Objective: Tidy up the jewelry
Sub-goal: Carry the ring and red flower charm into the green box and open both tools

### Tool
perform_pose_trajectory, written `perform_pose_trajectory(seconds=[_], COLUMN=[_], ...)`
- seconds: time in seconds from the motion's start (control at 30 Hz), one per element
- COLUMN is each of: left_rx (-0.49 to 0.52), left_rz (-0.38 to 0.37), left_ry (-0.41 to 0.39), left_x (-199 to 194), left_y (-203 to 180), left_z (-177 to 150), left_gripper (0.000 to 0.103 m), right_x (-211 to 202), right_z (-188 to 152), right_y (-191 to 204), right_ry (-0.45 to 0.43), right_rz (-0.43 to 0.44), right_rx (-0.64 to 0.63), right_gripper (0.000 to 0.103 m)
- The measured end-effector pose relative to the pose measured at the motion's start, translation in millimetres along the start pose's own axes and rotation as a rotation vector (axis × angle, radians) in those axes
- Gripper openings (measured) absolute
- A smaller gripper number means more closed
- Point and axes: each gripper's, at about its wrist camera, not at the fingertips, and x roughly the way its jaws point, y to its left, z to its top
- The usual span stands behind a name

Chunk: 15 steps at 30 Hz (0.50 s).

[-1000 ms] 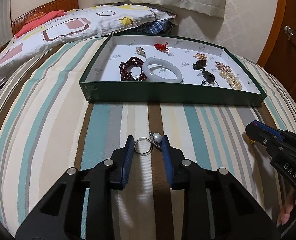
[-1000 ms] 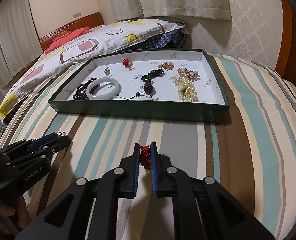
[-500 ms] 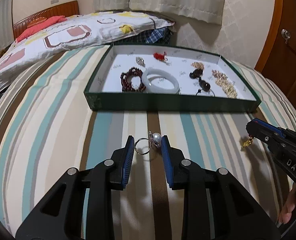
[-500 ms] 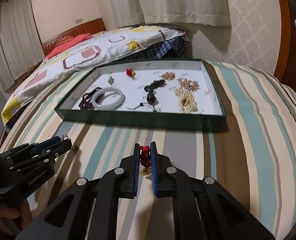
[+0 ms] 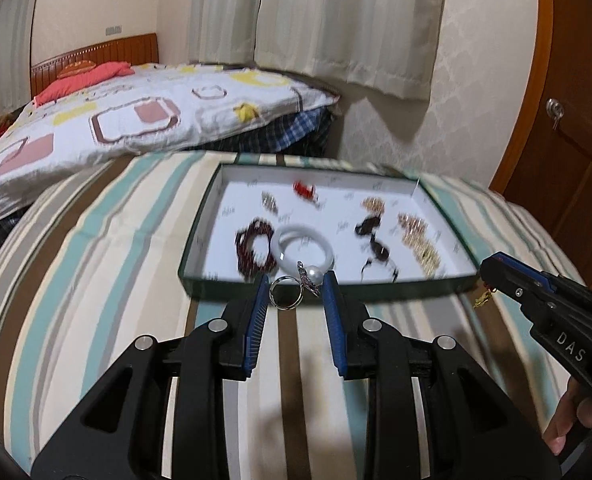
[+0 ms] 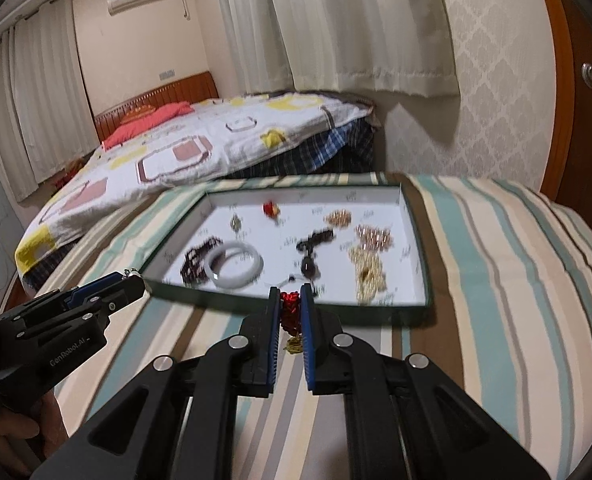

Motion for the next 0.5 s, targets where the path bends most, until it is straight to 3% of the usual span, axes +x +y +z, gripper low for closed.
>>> perform_pose_trajectory(seconds=[0.5], left_rx=[0.016], left_rz=[-0.021], left_ry=[-0.142], left_x=[1.1], left_y=[-14.9], left_z=[66.1], left_gripper=[0.027], right_x=[3.1], right_z=[56.2], right_y=[-2.9], right_ry=[-0.132], right_rz=[-0.009], right_rx=[-0.039], right_gripper=[0.011])
